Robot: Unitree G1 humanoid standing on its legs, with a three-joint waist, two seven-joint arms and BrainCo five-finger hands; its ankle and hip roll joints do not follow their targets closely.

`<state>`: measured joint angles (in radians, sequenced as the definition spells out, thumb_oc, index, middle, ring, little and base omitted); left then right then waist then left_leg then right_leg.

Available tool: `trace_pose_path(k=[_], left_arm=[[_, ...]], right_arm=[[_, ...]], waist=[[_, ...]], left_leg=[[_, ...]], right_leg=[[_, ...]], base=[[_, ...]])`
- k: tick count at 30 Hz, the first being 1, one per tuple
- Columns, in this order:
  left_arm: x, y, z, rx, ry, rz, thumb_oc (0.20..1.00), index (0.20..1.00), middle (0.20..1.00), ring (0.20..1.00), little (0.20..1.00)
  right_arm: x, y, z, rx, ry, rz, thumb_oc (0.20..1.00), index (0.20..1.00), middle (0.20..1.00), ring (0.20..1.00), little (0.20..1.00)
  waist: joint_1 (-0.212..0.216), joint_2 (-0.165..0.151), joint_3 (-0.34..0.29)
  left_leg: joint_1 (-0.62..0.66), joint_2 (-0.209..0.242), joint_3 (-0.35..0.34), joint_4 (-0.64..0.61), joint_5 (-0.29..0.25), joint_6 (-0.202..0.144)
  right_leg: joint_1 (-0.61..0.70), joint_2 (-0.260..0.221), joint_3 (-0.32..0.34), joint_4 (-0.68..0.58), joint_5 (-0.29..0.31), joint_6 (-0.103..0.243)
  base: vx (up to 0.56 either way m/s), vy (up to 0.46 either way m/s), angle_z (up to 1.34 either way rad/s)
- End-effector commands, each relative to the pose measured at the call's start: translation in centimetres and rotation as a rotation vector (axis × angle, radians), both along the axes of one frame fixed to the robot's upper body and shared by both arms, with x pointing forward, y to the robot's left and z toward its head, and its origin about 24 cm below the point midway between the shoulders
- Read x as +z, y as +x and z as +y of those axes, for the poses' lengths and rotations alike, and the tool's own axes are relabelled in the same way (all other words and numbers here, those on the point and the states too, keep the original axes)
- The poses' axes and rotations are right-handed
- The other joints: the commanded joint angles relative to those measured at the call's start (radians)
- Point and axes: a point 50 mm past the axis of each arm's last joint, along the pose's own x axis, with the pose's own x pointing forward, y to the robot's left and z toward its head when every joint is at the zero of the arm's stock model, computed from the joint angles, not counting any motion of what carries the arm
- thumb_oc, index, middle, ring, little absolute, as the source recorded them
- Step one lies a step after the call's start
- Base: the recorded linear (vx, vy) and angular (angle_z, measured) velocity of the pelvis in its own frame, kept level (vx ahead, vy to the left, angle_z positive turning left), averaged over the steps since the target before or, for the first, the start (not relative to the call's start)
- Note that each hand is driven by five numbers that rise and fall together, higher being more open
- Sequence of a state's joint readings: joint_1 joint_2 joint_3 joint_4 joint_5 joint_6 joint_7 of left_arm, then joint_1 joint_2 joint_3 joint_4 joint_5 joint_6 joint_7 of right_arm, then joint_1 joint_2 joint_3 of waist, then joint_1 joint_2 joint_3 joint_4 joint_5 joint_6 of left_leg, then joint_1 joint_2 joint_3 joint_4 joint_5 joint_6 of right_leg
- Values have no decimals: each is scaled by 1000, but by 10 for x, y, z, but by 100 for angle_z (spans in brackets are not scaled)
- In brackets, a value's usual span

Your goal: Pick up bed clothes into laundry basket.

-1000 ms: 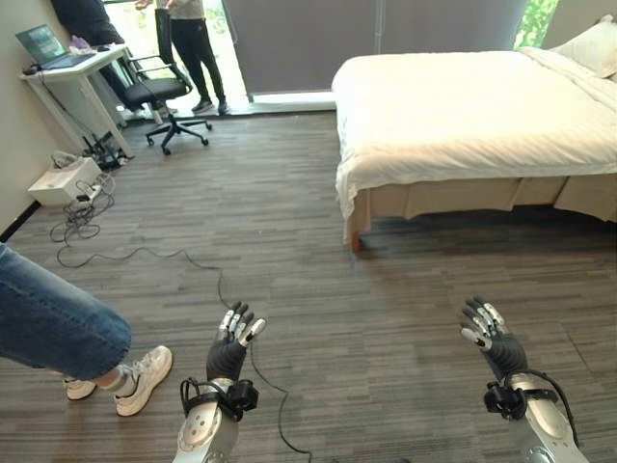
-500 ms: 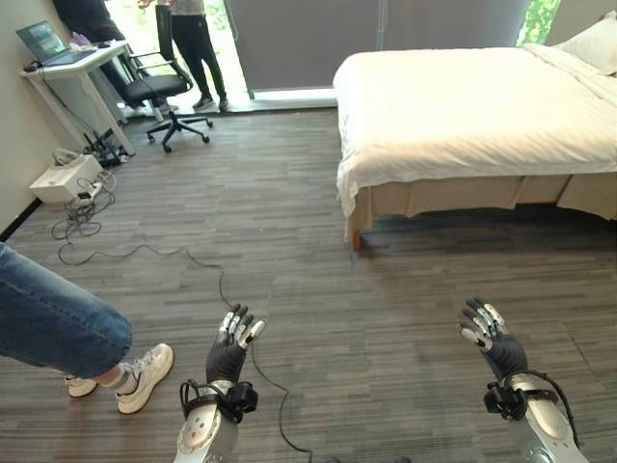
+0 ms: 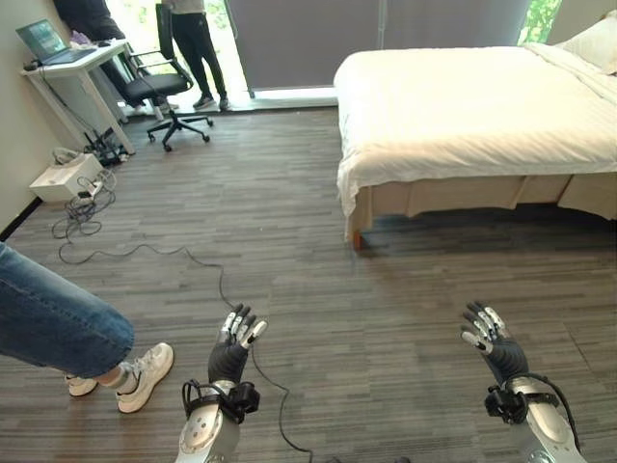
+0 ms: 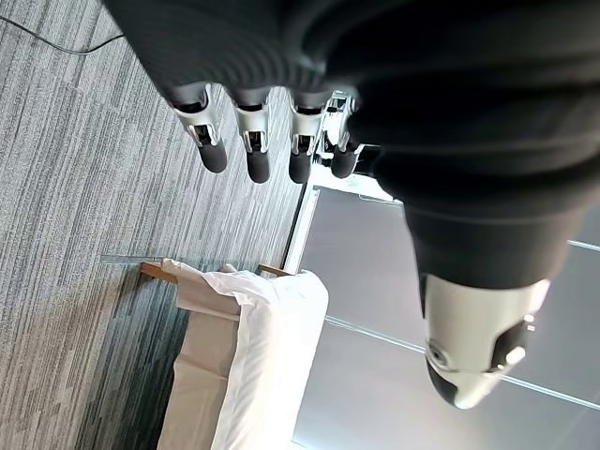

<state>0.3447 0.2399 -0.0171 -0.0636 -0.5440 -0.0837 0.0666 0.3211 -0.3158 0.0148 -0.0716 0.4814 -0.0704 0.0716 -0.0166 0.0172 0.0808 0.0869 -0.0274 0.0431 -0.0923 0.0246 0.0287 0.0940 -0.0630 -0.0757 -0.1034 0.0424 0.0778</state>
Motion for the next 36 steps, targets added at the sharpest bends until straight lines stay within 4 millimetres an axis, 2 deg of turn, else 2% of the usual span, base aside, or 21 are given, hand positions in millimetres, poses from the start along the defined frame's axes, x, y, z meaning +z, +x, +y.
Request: trace_pose_path(k=[1,9,10,11,12,13,14,15,16,17,18,19,22,25,28,33,36], left_arm=[[29,17,11,2,57,-153,1000,1000,1000,1000,1000],[22,10,11,29,38,-124,1000,1000,1000,1000,1000],[-20,43,37,-61,437,77,1000,1000,1000,1000,1000],[-18,44,43,-29,448,71,1000,1000,1000,1000,1000],[-12,43,49,28,430,47,1000,1000,1000,1000,1000],[-13,42,50,29,429,48,1000,1000,1000,1000,1000],[-11,42,51,60,392,33,1000,1000,1000,1000,1000],[-7,42,58,102,370,17,1000,1000,1000,1000,1000],[0,43,65,110,485,10,1000,1000,1000,1000,1000],[7,42,61,91,447,-29,1000,1000,1000,1000,1000],[4,40,63,84,441,-6,1000,1000,1000,1000,1000],[-2,39,64,138,378,-2,1000,1000,1000,1000,1000],[-8,36,60,135,317,8,1000,1000,1000,1000,1000],[-17,27,52,100,290,43,1000,1000,1000,1000,1000],[-19,28,49,94,277,48,1000,1000,1000,1000,1000],[-13,32,43,70,286,13,1000,1000,1000,1000,1000],[-1,38,43,91,295,-43,1000,1000,1000,1000,1000]], right_arm=[[30,18,8,-4,51,-183,1000,1000,1000,1000,1000],[26,14,1,-57,81,-168,1000,1000,1000,1000,1000],[-23,38,-26,-52,-113,44,1000,1000,1000,1000,1000],[-21,40,-25,-47,-121,34,1000,1000,1000,1000,1000],[-18,40,-24,-49,-115,12,1000,1000,1000,1000,1000],[-18,39,-24,-48,-115,14,1000,1000,1000,1000,1000],[-19,39,-24,-46,-117,19,1000,1000,1000,1000,1000],[-16,41,-24,-37,-134,7,1000,1000,1000,1000,1000],[-23,31,-48,-92,-280,75,1000,1000,1000,1000,1000],[-21,33,-36,-59,-201,50,1000,1000,1000,1000,1000],[-14,37,-25,-26,-102,3,1000,1000,1000,1000,1000],[-4,39,-17,27,-64,-45,1000,1000,1000,1000,1000],[3,39,-18,62,-89,-71,1000,1000,1000,1000,1000],[-1,33,-15,108,-84,-50,1000,1000,1000,1000,1000],[-1,34,-11,142,-117,-46,1000,1000,1000,1000,1000],[-3,33,-14,133,-133,-31,1000,1000,1000,1000,1000],[2,35,-17,113,-150,-52,1000,1000,1000,1000,1000]], waist=[[22,-52,-6],[21,-54,0],[-27,-6,69],[-36,-3,74],[-40,-4,69],[-45,-2,70],[-56,-4,63],[-70,-12,61],[-68,-19,73],[-58,-19,72],[-52,-23,65],[-46,-34,45],[-50,-32,30],[-58,-23,15],[-59,-21,13],[-66,-21,4],[-76,-24,-1]], left_leg=[[11,51,-124,5,-54,-33],[12,51,-127,5,-55,-31],[-87,160,149,52,99,-80],[-56,156,156,27,100,-82],[-36,151,169,17,100,-88],[-33,154,165,17,98,-89],[-12,150,171,8,83,-98],[9,146,174,8,62,-108],[15,153,175,15,51,-112],[-13,154,156,50,71,-114],[-25,162,143,60,77,-121],[-16,159,138,32,79,-127],[-7,159,126,21,80,-129],[13,159,130,16,69,-129],[21,159,138,13,63,-130],[31,155,150,5,47,-128],[32,148,156,5,23,-124]], right_leg=[[23,-34,-19,45,-57,23],[22,-33,-19,50,-60,22],[-183,-227,10,564,124,65],[-219,-217,-3,557,107,66],[-253,-213,-51,486,93,65],[-244,-211,-58,481,91,64],[-246,-199,-95,384,78,67],[-242,-156,-129,222,66,69],[-197,-138,-117,163,39,68],[-176,-141,-78,170,55,75],[-168,-130,-51,178,12,62],[-137,-118,-64,140,9,57],[-102,-109,-77,100,13,56],[-66,-106,-89,69,13,56],[-57,-105,-88,55,16,57],[-48,-105,-82,39,19,62],[-46,-111,-74,37,22,68]], base=[[0,0,0],[23,8,0],[238,100,-7],[377,118,-9],[248,40,-13],[272,-11,-13],[277,-80,-18],[351,-124,-13],[239,-116,2],[129,-95,20],[171,-125,60],[165,-109,56],[157,-82,20],[130,-26,27],[82,-15,-6],[23,2,-7],[29,18,-7]])
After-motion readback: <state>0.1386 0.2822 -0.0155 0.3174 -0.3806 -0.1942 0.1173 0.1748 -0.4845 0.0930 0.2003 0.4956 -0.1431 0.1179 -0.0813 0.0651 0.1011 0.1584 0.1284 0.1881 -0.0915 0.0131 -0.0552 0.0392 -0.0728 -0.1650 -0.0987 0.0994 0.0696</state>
